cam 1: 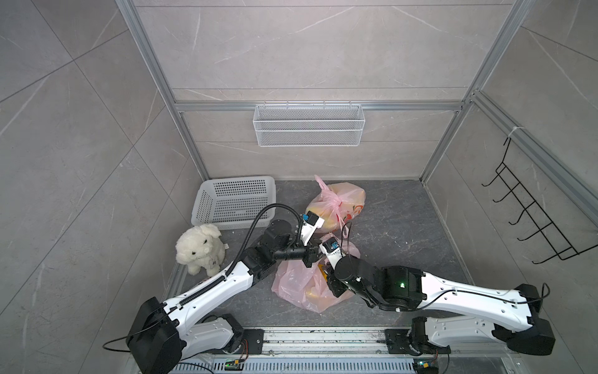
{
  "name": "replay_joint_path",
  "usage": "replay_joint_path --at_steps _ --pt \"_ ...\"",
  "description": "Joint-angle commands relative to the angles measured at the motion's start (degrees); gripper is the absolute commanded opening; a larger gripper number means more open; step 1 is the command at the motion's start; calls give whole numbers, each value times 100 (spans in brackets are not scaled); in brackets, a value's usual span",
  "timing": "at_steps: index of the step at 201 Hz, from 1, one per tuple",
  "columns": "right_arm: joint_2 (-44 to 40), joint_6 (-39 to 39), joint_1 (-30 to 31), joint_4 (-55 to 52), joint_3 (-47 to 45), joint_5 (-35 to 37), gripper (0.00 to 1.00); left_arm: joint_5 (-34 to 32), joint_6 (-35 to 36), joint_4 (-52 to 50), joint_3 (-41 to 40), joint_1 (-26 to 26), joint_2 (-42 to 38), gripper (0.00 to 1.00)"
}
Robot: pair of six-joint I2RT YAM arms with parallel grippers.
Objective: Place the banana into a plastic bag & tie a knot
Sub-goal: Cross the plastic bag at the center of the board.
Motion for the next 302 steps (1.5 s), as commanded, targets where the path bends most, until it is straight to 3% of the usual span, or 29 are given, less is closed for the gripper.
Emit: replay_joint_path --at_steps 1,29,66,97,128,161,265,302 --pt "-452 -311 31 -245 165 -383 32 73 290 424 -71 28 -310 0" --pt "-1056 -631 -29 -849 403 -373 48 230 598 537 -276 30 -422 0" --pt "-1544 -958 -511 -1185 720 -722 59 445 740 678 -346 26 -444 0" --pt "-1382 -1237 -1569 -1206 626 -1762 62 728 766 775 -315 34 -428 0" --pt "-1081 -1398 -2010 -711 320 -2798 69 1060 874 848 -306 34 -437 0" --pt "-756 -1749 -2032 -466 272 -3509 70 1257 1041 880 -277 30 -415 0" --pt "-528 -2212 -2016 243 -256 -3753 69 2055 1149 1301 -135 35 -46 0" --pt "-362 -2234 -1971 296 -317 -3724 60 2066 1131 1369 -126 31 -18 0"
